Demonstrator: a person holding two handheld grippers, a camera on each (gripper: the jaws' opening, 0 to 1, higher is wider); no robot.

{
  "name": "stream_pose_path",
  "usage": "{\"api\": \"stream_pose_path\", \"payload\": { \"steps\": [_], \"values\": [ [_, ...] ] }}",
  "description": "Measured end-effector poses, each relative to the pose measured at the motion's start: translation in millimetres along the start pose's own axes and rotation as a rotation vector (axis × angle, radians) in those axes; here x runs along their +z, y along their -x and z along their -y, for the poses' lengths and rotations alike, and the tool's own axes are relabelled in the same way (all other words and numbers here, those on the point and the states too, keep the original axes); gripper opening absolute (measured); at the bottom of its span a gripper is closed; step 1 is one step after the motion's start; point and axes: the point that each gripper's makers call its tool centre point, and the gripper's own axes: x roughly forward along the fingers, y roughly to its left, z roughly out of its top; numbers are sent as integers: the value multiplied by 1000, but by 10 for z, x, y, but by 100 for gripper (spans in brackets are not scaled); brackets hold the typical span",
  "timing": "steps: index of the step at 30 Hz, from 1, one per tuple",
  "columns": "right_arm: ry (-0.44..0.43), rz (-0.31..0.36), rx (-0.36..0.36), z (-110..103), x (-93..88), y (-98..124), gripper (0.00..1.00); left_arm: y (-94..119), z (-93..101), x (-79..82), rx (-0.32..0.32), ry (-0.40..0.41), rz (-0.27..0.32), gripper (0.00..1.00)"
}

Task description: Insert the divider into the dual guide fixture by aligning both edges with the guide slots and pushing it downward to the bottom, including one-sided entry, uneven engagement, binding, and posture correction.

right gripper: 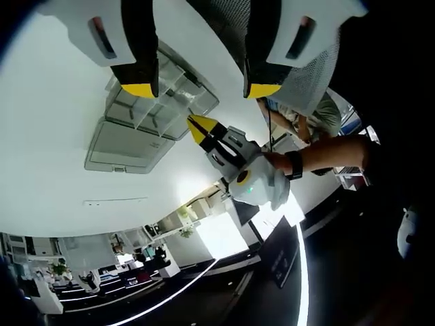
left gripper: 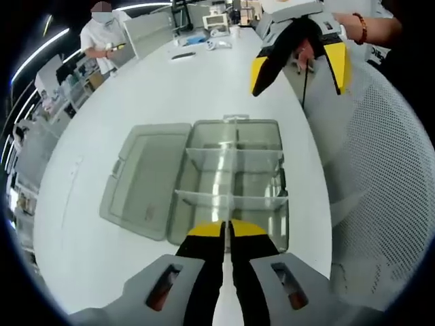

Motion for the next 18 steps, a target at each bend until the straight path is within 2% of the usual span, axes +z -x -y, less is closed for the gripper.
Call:
{"api": "stream_pose_path", "payload": {
  "steps": [1, 3, 5, 8, 18],
  "values": [
    [2, -2, -2, 3, -3, -1, 48, 7, 17, 23, -1, 26, 22, 6],
    [6, -3, -7, 7, -4, 2, 48, 21, 10, 14, 12, 46, 25, 11],
    [6, -5, -4, -2, -1, 5, 48, 50, 5, 21, 31, 49, 36, 11],
    [16, -17, -8, 2, -13, 7, 48, 89, 27, 64, 38, 94, 77, 13],
    [31, -48, -50, 70, -72, -44, 51, 110, 117, 102, 69, 147, 124, 18]
  ]
}}
